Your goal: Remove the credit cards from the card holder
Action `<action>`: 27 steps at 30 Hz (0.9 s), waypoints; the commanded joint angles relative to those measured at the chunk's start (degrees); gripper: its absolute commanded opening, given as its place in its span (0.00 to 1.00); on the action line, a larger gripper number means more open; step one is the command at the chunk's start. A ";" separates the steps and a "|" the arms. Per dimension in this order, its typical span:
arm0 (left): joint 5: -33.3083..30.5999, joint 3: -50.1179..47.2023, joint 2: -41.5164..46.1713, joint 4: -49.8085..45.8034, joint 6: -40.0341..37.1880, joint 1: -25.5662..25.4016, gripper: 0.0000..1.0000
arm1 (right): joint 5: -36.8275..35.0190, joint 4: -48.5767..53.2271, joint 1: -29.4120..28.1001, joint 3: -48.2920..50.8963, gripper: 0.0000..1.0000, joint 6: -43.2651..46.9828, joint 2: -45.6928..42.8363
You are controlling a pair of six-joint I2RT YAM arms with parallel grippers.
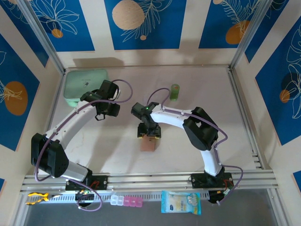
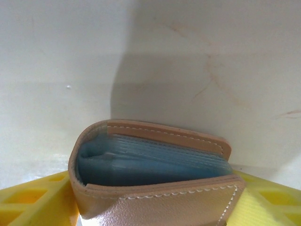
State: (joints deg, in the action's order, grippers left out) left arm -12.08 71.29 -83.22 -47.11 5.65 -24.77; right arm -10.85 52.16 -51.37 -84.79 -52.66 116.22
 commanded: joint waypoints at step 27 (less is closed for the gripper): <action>4.44 -0.80 0.78 1.11 1.62 2.07 0.46 | -4.07 3.83 -2.19 -2.34 0.90 4.63 -3.11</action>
State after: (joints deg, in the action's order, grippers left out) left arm -10.46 70.85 -83.22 -46.17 6.07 -23.55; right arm -13.69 56.27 -52.93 -88.16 -47.99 117.49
